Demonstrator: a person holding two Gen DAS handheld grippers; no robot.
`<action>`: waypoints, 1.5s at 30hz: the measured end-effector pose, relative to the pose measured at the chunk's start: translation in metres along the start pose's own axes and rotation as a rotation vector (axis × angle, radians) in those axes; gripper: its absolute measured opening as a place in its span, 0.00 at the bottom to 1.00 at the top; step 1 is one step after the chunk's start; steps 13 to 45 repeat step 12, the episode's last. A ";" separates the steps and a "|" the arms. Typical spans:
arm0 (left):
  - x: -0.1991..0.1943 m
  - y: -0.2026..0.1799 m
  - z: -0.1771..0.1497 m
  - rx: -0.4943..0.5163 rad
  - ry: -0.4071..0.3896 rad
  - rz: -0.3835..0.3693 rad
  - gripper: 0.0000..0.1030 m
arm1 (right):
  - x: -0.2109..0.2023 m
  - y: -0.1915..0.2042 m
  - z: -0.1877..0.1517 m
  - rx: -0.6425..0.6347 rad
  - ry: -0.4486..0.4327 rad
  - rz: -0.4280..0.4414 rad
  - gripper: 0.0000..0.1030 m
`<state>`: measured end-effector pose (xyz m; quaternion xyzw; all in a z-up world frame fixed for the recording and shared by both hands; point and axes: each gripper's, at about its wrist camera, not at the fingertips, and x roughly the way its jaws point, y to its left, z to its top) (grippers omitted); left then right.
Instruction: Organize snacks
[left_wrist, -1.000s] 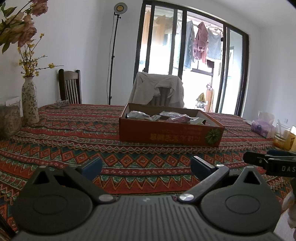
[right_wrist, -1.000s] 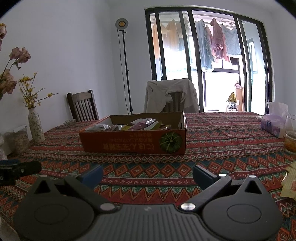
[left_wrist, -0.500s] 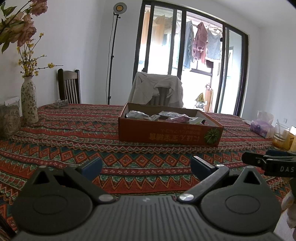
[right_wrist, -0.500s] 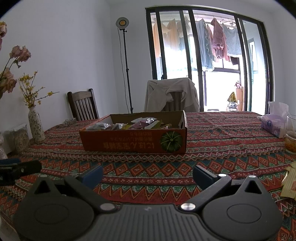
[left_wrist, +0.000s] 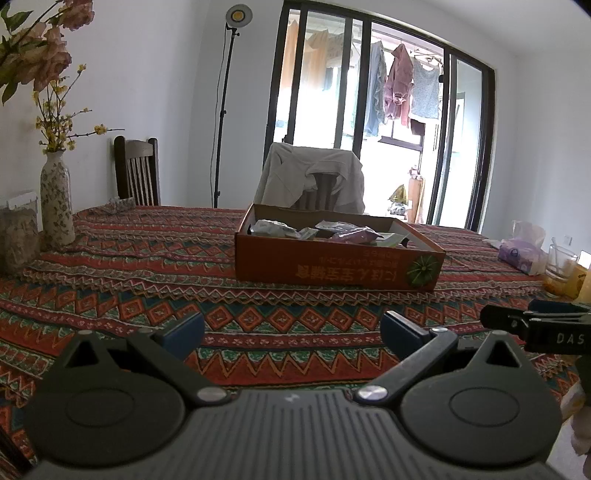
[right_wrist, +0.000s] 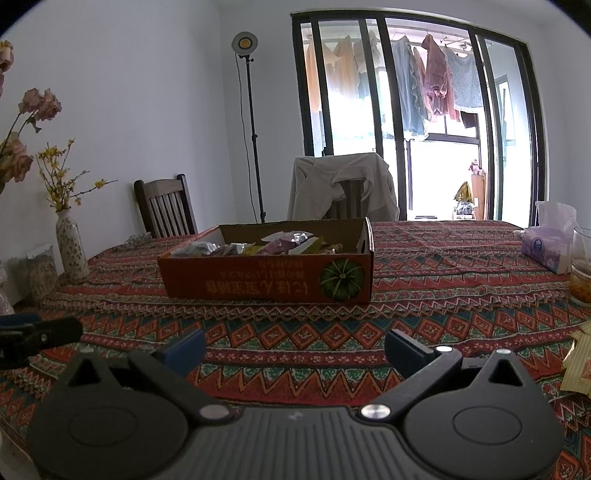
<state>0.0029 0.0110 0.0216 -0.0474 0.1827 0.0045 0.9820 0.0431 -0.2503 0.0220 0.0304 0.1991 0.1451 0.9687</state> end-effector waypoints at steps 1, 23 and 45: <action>0.001 0.001 0.000 0.000 0.000 -0.001 1.00 | 0.000 0.000 0.000 0.000 0.000 0.000 1.00; 0.000 0.002 -0.001 0.007 -0.013 -0.018 1.00 | 0.004 -0.001 -0.002 -0.001 0.012 -0.001 1.00; 0.000 0.002 -0.001 0.007 -0.013 -0.018 1.00 | 0.004 -0.001 -0.002 -0.001 0.012 -0.001 1.00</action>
